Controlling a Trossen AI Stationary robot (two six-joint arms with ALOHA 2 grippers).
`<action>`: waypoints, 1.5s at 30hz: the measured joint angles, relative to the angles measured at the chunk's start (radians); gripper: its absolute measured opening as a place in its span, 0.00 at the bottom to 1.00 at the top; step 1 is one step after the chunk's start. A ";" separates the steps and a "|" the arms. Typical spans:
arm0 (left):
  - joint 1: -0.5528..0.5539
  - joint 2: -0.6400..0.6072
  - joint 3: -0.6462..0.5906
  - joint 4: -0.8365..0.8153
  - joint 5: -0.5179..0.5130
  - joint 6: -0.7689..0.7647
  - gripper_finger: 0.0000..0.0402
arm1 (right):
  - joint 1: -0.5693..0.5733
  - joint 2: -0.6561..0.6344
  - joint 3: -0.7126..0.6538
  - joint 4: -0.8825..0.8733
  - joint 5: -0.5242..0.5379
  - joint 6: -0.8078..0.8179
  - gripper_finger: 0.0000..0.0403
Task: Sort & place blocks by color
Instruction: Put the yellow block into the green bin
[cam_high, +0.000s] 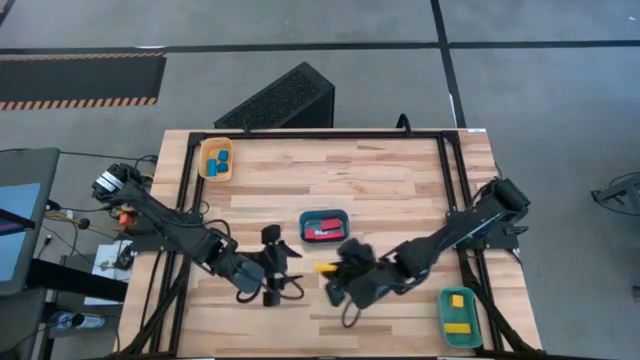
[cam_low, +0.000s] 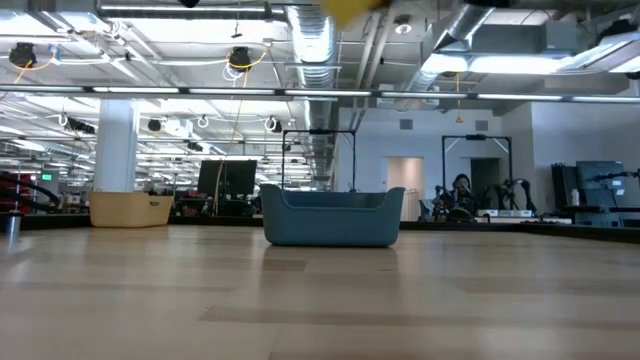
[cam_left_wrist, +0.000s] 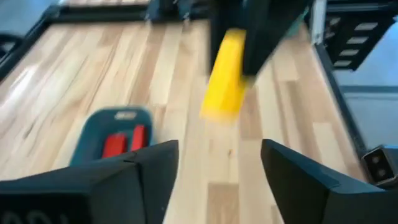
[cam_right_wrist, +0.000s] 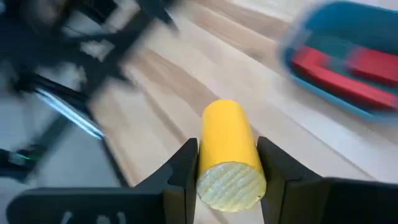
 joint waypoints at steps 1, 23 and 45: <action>0.003 -0.014 0.000 -0.034 0.000 -0.011 0.56 | 0.010 -0.018 0.000 -0.072 -0.001 0.032 0.29; 0.212 -0.534 -0.219 -0.208 -0.115 -0.016 0.61 | 0.461 -0.113 0.001 -0.799 -0.621 0.935 0.29; 0.383 -0.687 -0.350 -0.095 0.076 0.058 0.61 | 0.509 -0.101 0.001 -0.789 -0.831 0.914 0.29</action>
